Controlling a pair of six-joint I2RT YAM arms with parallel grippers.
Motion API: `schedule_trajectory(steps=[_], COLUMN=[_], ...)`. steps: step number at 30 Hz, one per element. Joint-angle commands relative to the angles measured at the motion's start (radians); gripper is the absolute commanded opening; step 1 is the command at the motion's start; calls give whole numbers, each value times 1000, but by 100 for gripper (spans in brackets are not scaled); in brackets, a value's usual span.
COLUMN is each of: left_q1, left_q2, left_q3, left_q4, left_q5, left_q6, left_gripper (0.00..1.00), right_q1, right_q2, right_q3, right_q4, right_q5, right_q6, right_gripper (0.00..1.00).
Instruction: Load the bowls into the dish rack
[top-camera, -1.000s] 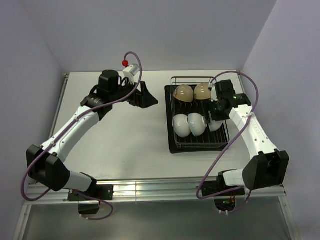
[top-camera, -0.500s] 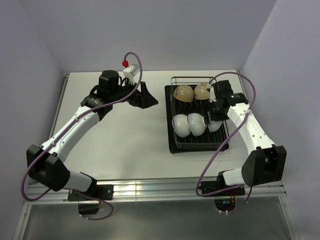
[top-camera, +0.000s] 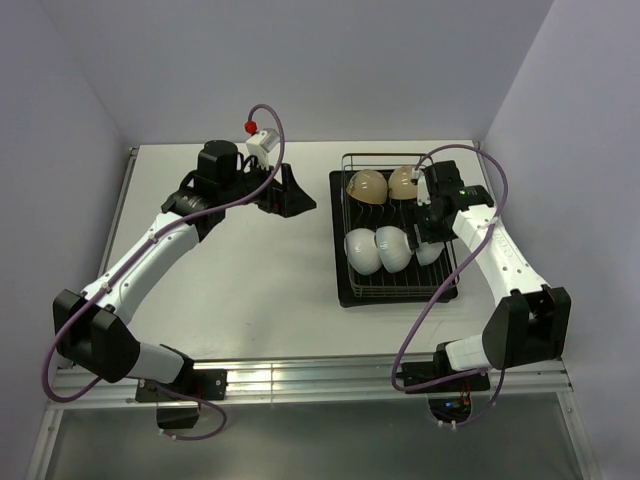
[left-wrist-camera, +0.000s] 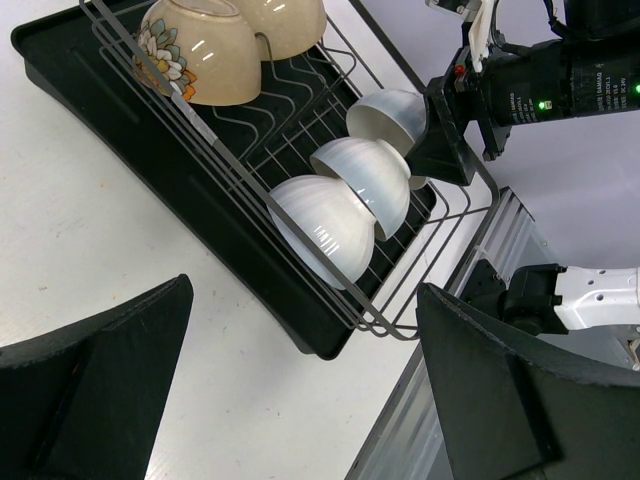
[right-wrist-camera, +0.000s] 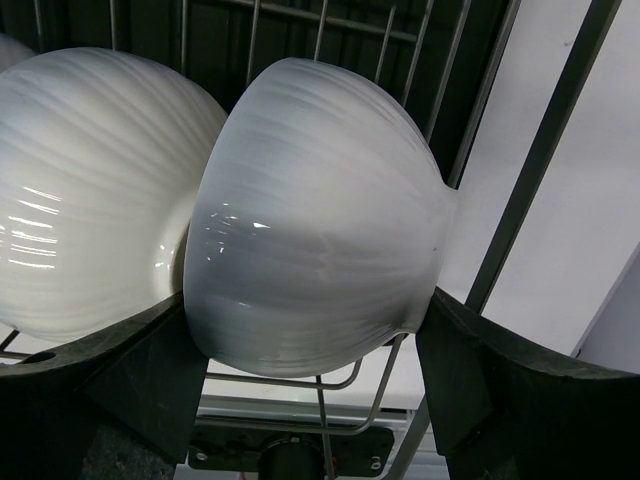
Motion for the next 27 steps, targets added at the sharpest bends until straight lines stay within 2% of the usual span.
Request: schedule_trajectory(steps=[1,3,13,15,17,27], left_q1=[4,5,5,5,5,5], left_q2=[-25,-22,-17,-15,-17,-18], left_q3=[8,9,17,17,17,14], left_q4=[11,13,5,4,4,2], left_q5=[9,11,12,14,12,11], left_q6=[14,16,23,22,25,30], left_gripper=[100,99,100,100,99,100], right_q1=[16,14,16,17,17,17], right_q2=[2,-2,5,4,2,-9], right_q3=[11,9,9,9,11,34], right_q4=[25,26,11,11,8,-18], right_q5=[-10,-10,-13,-11,-11,-57], right_q6=[-9,-9,-6,-4,-3,3], right_gripper=[50,59,86,97,100,100])
